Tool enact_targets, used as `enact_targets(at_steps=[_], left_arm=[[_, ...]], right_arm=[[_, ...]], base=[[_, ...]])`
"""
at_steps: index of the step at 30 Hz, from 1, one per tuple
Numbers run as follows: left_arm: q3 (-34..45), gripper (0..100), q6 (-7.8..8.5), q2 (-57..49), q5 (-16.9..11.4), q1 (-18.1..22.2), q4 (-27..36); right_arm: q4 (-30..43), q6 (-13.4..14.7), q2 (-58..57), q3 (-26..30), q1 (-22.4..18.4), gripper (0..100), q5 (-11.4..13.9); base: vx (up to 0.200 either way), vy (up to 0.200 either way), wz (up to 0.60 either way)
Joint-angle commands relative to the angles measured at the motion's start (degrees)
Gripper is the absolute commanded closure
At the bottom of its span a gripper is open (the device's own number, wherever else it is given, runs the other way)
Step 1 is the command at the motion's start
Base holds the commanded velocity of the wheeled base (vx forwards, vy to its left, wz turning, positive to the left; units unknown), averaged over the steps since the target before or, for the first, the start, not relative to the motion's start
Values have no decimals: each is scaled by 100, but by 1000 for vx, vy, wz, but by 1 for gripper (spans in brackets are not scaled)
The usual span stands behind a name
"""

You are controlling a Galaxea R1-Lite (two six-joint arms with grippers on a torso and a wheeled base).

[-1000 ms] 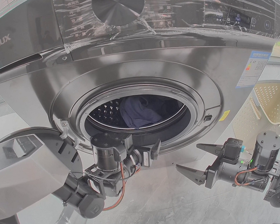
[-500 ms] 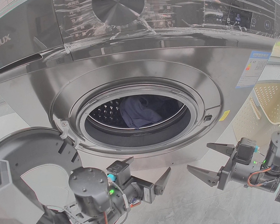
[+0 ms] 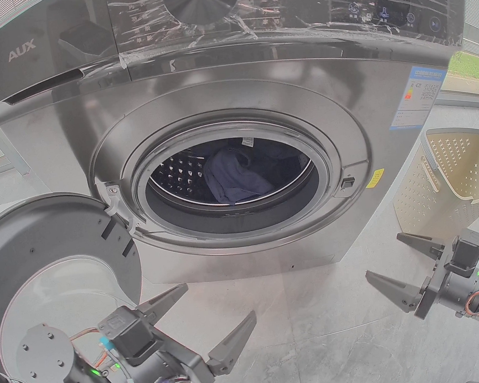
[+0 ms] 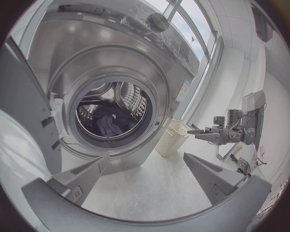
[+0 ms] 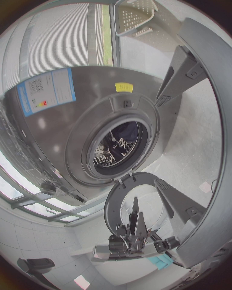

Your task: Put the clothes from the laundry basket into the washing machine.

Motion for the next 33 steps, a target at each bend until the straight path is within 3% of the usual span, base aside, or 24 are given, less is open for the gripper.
enact_targets(at_steps=[1, 6, 8, 12, 18, 19, 26, 33], left_arm=[[473, 0, 47, -800, 83, 52, -23], [816, 0, 64, -1353, 74, 421, 30], [816, 0, 82, -1617, 83, 536, 170], [816, 0, 345, -2224, 92, 852, 750], [816, 0, 372, -3208, 48, 1335, 1524], [816, 0, 372, -3208, 48, 1335, 1524], [816, 0, 389, -4711, -66, 1968, 3246], [816, 0, 407, -5818, -313, 2557, 4257]], right_arm=[[110, -7, -553, 164, -569, 0, -109], [699, -139, -1300, 182, -1149, 0, -117], [1200, -227, -1792, 182, -1228, 0, -117], [2448, -323, -2838, 182, -1369, 0, -188], [4004, -315, -4367, 173, -1870, 0, -179], [4004, -315, -4367, 173, -1870, 0, -179], [5278, -288, -5712, 15, -2011, 0, -179], [5823, -279, -6477, -64, -2222, 0, -144]], base=[[-200, 0, 0], [-80, 0, 0], [0, 0, 0], [-150, 0, 0], [0, 0, 0], [-200, 0, 0], [-143, 0, 0], [-86, 0, 0]])
